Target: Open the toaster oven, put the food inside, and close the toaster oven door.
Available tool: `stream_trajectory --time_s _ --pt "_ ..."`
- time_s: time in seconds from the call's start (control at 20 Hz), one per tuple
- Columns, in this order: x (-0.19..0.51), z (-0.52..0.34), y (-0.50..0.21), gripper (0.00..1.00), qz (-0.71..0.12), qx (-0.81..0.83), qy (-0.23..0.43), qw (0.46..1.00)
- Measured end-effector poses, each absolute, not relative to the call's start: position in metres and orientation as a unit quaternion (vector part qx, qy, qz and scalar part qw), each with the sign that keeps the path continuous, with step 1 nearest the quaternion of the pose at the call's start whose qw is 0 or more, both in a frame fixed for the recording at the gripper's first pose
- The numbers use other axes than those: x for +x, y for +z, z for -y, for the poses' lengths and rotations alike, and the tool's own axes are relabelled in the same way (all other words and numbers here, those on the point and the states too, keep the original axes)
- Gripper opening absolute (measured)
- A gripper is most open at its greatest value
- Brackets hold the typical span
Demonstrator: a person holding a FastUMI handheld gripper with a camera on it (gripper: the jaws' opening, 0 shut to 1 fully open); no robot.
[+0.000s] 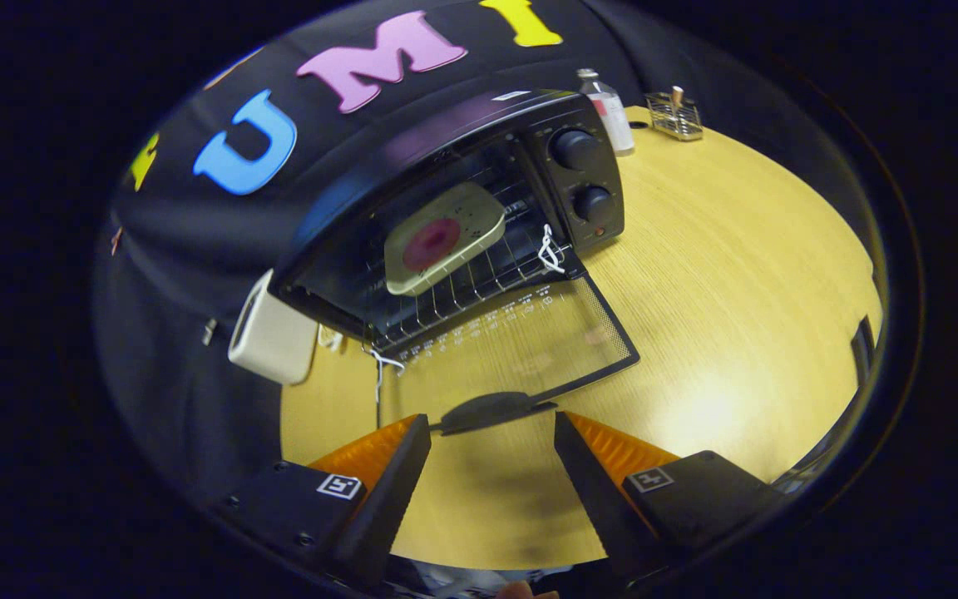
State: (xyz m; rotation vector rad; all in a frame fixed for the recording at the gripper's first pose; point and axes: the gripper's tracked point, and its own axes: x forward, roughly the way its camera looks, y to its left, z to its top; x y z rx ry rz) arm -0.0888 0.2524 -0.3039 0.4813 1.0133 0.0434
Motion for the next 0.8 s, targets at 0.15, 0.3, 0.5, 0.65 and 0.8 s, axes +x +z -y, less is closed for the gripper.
stream_trajectory --time_s 0.15,0.3,0.5,0.65,0.8 --pt "-0.096 -0.255 -0.320 0.99 -0.496 0.153 0.035 0.854" --pt "-0.102 -0.259 -0.339 0.99 -0.514 0.096 0.046 0.851" --pt "-0.103 -0.259 -0.362 0.99 -0.531 0.071 0.042 0.844" --pt "-0.098 -0.259 -0.372 0.99 -0.536 0.061 0.034 0.842" --pt "-0.090 -0.261 -0.380 0.99 -0.534 0.049 0.023 0.843"
